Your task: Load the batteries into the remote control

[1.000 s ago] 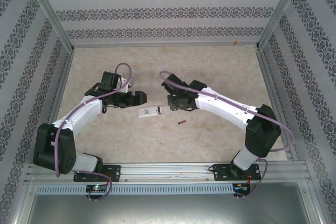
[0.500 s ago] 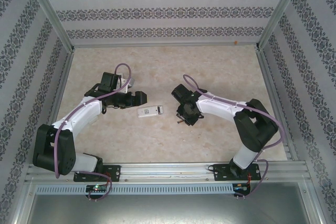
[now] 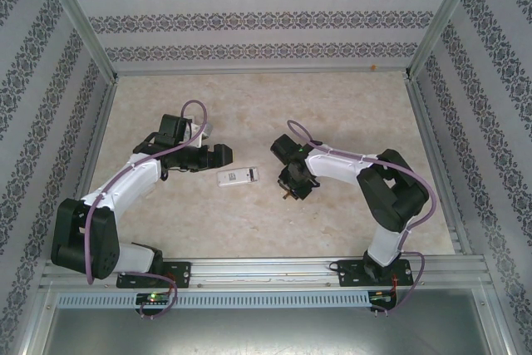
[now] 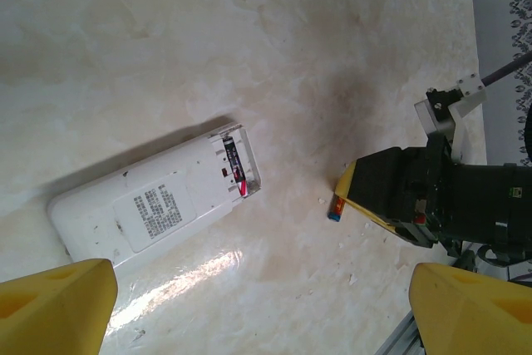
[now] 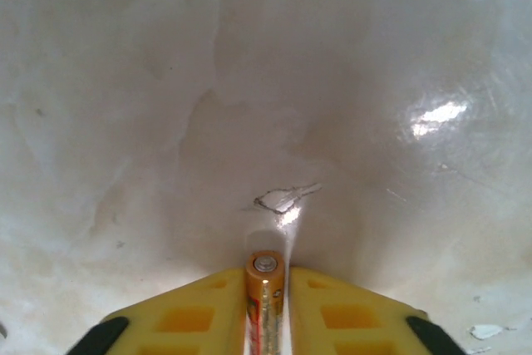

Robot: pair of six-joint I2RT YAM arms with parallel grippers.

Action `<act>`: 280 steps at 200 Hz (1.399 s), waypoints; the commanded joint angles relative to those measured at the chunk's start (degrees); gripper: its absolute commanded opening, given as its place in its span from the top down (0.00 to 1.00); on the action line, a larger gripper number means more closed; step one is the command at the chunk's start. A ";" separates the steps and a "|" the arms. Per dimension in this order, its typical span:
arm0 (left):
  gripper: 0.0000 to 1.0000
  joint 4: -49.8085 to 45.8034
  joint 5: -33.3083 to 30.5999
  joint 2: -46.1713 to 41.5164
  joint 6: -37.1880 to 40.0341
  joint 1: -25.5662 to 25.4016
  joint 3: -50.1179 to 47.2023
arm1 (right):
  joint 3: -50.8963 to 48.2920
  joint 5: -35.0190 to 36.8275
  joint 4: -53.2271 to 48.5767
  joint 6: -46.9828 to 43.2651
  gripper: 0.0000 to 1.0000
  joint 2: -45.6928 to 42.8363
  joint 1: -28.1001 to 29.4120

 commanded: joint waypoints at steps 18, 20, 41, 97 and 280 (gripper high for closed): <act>0.08 0.31 0.40 -1.56 0.02 -0.73 -1.34 | 3.93 3.26 -2.11 -6.03 0.92 -0.62 -0.48; 0.08 0.31 0.40 -1.60 -0.02 -0.77 -1.42 | 4.54 3.67 -2.45 -6.72 0.92 -0.63 -0.47; 0.08 0.41 -0.03 -1.47 -0.02 -0.78 -1.74 | 11.56 7.46 -4.45 -16.62 0.91 -0.42 1.70; 0.08 0.05 -2.34 -0.39 -3.16 -0.51 -1.62 | 25.09 9.34 -2.54 -38.10 0.90 6.91 6.07; 0.07 -2.15 -5.09 2.05 -6.54 1.62 -2.02 | 30.11 4.67 -3.55 -44.24 0.87 19.64 6.50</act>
